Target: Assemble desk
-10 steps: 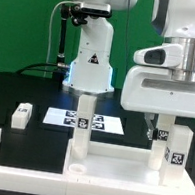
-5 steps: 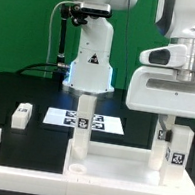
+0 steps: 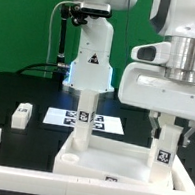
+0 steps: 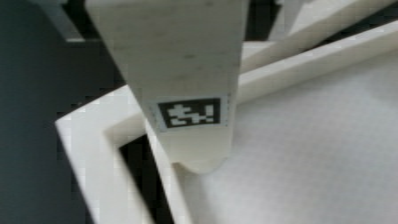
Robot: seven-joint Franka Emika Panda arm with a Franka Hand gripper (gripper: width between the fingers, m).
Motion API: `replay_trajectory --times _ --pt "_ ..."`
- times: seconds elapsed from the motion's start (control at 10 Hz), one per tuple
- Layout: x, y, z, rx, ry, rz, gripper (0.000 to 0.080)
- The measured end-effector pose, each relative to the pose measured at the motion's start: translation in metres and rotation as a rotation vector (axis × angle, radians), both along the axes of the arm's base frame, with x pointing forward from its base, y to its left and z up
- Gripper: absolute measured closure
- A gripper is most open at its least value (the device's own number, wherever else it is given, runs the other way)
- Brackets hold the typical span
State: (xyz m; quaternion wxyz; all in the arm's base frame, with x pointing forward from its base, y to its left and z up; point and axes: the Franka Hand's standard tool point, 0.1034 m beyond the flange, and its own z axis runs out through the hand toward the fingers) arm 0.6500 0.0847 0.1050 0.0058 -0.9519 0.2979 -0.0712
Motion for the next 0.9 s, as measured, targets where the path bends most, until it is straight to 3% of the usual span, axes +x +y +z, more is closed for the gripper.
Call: replay_trajectory --times 0.3,0.4,0.5,0.6,0.7,0.9 --pt "-0.001 -0.013 0.000 -0.009 0.010 -0.099 0.0499" --pt "-0.002 -0.013 0.000 -0.009 0.010 -0.100 0.0442" --pt "-0.002 -0.014 0.000 -0.009 0.010 -0.100 0.0307" --pt "-0.002 -0.014 0.000 -0.009 0.010 -0.100 0.0307" --pt "-0.001 -0.015 0.002 -0.005 0.010 -0.099 0.0185" --pt "-0.002 -0.034 0.041 0.035 0.000 -0.064 0.0160"
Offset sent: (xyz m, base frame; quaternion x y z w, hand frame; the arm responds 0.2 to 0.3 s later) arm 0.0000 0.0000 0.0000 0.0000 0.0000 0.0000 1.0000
